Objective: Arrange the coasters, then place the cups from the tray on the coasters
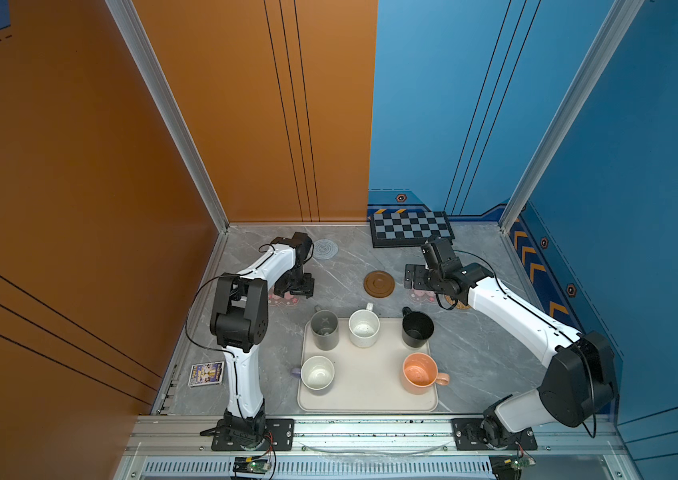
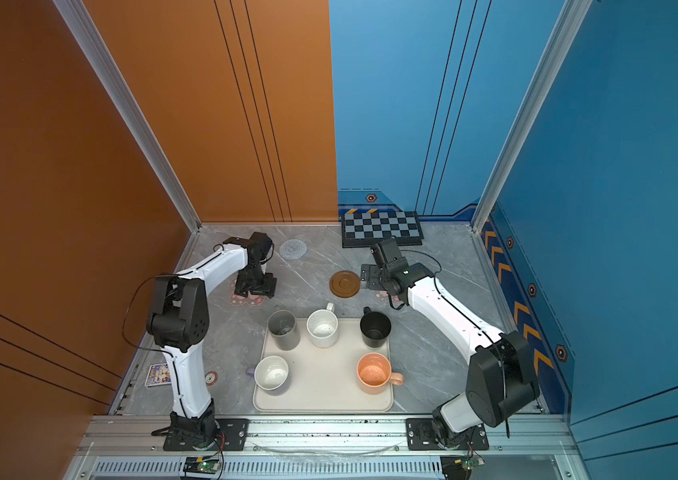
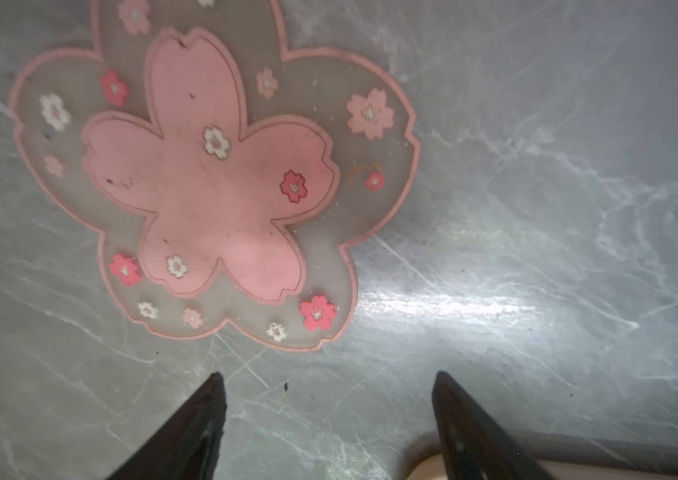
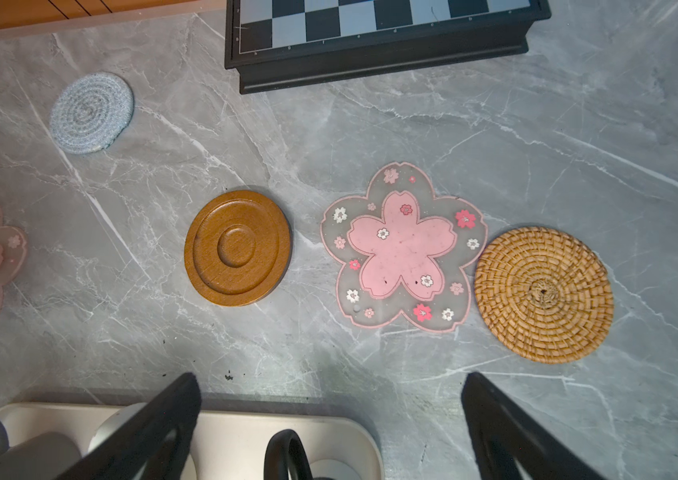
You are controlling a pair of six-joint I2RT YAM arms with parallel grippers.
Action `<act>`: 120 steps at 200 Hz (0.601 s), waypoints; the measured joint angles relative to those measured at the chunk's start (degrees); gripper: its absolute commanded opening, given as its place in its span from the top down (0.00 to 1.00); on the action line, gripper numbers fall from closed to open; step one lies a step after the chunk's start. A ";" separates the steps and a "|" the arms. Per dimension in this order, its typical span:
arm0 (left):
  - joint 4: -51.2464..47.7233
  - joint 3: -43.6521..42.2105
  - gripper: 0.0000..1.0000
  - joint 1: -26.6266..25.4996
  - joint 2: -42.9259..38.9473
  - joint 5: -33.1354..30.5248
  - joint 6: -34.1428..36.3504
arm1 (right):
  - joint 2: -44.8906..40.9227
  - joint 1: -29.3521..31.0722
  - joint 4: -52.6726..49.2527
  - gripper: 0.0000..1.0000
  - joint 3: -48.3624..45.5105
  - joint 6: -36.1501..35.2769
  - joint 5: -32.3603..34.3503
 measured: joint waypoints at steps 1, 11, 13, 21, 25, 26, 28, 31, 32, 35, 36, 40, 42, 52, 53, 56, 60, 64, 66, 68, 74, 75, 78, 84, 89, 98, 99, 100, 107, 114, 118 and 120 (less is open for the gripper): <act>0.04 -0.04 0.21 0.00 0.00 0.02 -0.02 | -0.04 0.00 0.00 0.00 0.00 0.00 0.00; 0.74 -0.39 0.21 0.00 0.02 0.33 -0.33 | -0.28 0.17 0.00 0.00 -0.02 0.00 0.00; 0.96 -0.46 0.21 0.02 0.02 0.42 -0.42 | -0.33 0.20 0.00 0.00 -0.02 0.00 0.00; 1.55 -0.55 0.21 0.13 0.02 0.57 -0.79 | -0.48 0.22 0.00 0.00 -0.11 0.00 0.02; 1.84 -0.59 0.21 0.24 0.04 0.61 -0.96 | -0.55 0.24 0.00 0.00 -0.15 0.00 0.02; 1.95 -0.59 0.21 0.31 0.07 0.68 -1.05 | -0.59 0.24 0.00 0.00 -0.17 0.02 0.02; 2.05 -0.59 0.21 0.33 0.09 0.68 -1.07 | -0.59 0.26 0.00 0.00 -0.20 0.00 0.04; 2.21 -0.59 0.21 0.35 0.11 0.72 -1.25 | -0.61 0.26 -0.02 0.00 -0.24 0.00 0.02; 2.29 -0.59 0.21 0.37 0.13 0.72 -1.31 | -0.63 0.26 -0.02 0.00 -0.26 0.00 0.02; 2.43 -0.59 0.21 0.42 0.15 0.74 -1.49 | -0.68 0.26 -0.02 0.00 -0.28 0.00 0.04; 2.47 -0.61 0.21 0.44 0.17 0.74 -1.49 | -0.68 0.26 -0.02 0.00 -0.31 0.00 0.04; 2.69 -0.66 0.21 0.59 0.24 0.83 -1.79 | -0.70 0.26 -0.02 0.00 -0.33 0.00 0.04; 2.75 -0.68 0.21 0.63 0.26 0.90 -1.92 | -0.70 0.26 -0.02 0.00 -0.33 0.00 0.04; 3.23 -1.01 0.21 1.14 0.46 1.07 -2.56 | -0.74 0.26 -0.02 0.00 -0.39 0.00 0.07; 3.32 -1.05 0.21 1.22 0.46 1.11 -2.62 | -0.74 0.26 -0.02 0.00 -0.39 0.00 0.07; 3.45 -1.18 0.20 1.42 0.48 1.16 -2.82 | -0.76 0.26 -0.02 0.00 -0.42 0.00 0.09; 3.63 -1.38 0.21 1.73 0.57 1.16 -3.02 | -0.79 0.26 -0.02 0.00 -0.44 0.00 0.11; 3.78 -1.57 0.21 1.99 0.59 1.18 -3.23 | -0.81 0.26 -0.02 0.00 -0.44 0.00 0.15; 3.87 -1.70 0.21 2.21 0.63 1.20 -3.30 | -0.81 0.26 -0.02 0.00 -0.44 0.00 0.17; 3.91 -1.79 0.21 2.34 0.66 1.22 -3.45 | -0.81 0.26 -0.02 0.00 -0.44 0.00 0.17; 4.09 -2.16 0.21 2.89 0.70 1.38 -3.76 | -0.81 0.26 0.00 0.00 -0.44 0.00 0.20; 4.09 -2.21 0.21 2.95 0.70 1.40 -3.85 | -0.81 0.26 -0.02 0.00 -0.44 0.00 0.17; 4.17 -2.36 0.21 3.17 0.74 1.53 -3.91 | -0.81 0.26 -0.02 0.00 -0.44 0.00 0.17; 4.33 -2.64 0.21 3.67 0.79 1.70 -4.28 | -0.81 0.26 -0.02 0.00 -0.44 0.00 0.20; 4.44 -2.78 0.21 3.98 0.85 1.84 -4.52 | -0.81 0.26 -0.02 0.00 -0.44 0.00 0.17; 4.61 -2.84 0.21 4.52 0.98 2.01 -4.92 | -0.81 0.26 0.00 0.00 -0.44 0.00 0.17; 4.61 -2.84 0.21 4.55 0.98 2.01 -4.94 | -0.81 0.26 -0.02 0.00 -0.44 0.00 0.17; 4.66 -2.84 0.21 4.61 1.01 2.01 -4.96 | -0.81 0.26 0.00 0.00 -0.44 0.00 0.20; 4.85 -2.84 0.21 4.87 1.09 2.03 -5.25 | -0.81 0.26 -0.02 0.00 -0.44 0.02 0.17; 4.98 -2.84 0.21 4.94 1.11 2.16 -5.55 | -0.81 0.26 -0.02 0.00 -0.44 0.02 0.17; 5.03 -2.84 0.21 4.94 1.20 2.25 -5.68 | -0.81 0.26 0.00 0.00 -0.44 0.02 0.17; 5.07 -2.84 0.21 4.92 1.20 2.29 -5.81 | -0.81 0.26 0.00 0.00 -0.44 0.02 0.17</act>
